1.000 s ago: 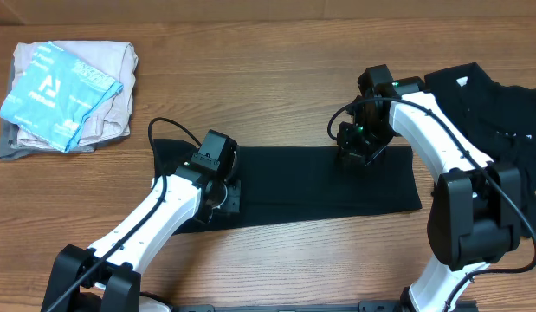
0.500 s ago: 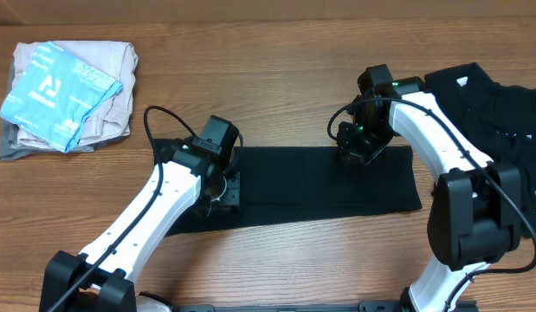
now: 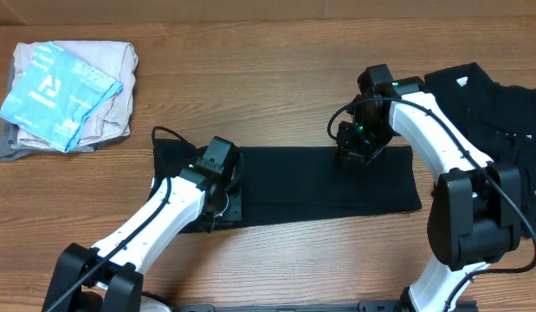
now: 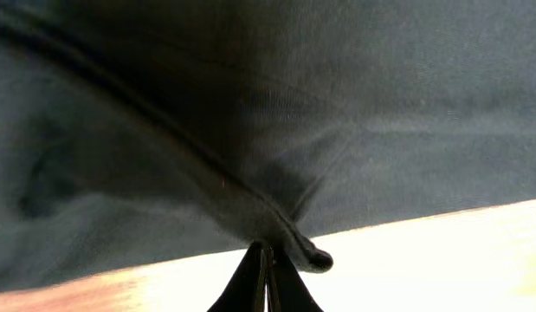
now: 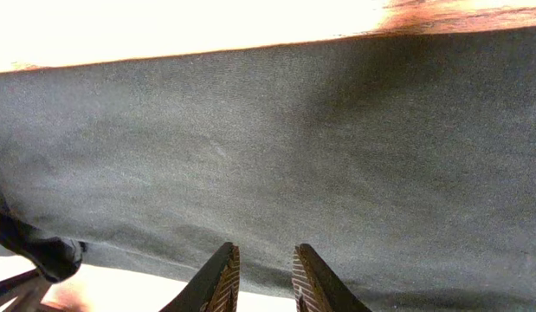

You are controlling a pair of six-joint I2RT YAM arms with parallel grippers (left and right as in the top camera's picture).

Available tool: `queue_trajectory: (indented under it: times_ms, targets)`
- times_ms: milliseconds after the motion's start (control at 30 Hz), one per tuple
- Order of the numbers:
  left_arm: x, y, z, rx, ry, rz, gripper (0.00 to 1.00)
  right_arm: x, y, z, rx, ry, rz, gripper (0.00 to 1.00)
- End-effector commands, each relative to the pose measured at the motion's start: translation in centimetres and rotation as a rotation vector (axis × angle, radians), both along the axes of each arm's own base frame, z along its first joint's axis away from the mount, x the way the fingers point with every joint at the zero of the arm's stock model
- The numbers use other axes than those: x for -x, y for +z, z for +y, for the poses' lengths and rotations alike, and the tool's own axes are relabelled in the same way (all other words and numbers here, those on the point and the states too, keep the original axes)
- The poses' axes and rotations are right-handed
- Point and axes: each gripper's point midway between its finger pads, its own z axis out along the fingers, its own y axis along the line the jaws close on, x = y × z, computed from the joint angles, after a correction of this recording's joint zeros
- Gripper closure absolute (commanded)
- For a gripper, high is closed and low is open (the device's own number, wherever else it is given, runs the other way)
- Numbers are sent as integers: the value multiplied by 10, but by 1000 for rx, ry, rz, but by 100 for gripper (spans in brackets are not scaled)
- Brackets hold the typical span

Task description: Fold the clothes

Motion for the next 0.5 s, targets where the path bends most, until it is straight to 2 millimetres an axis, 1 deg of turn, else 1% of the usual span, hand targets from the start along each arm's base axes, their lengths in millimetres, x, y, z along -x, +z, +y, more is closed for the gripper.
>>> queue_trajectory:
  times_ms: [0, 100, 200, 267, 333, 367, 400, 433, 467]
  targets:
    - [1, -8, -2, 13, 8, -8, 95, -8, 16, -1, -3, -1, -55, 75]
    - [-3, -15, -4, 28, 8, -38, 93, -7, 16, -1, -3, 0, -52, 75]
    - [-4, -22, -4, 35, 8, -53, 90, -6, 16, -1, -2, 0, -47, 75]
    - [-4, -23, -4, 35, 8, -57, 89, -6, 16, -1, -2, 0, -47, 74]
    - [-6, -23, -3, 30, 2, -67, 84, -7, 16, -1, -2, 0, -51, 74]
    - [-7, -23, -2, 21, 3, -73, 84, -8, 16, -1, -3, 0, -54, 75]
    - [-7, -24, -2, 18, 3, -74, 87, -8, 16, -1, -4, 0, -55, 87]
    - [-7, -23, -2, 19, -8, -76, 96, -8, 17, 0, -11, 0, -55, 96]
    - [-8, -22, -3, 23, -22, -81, 96, -8, 21, 2, -22, 3, -64, 96]
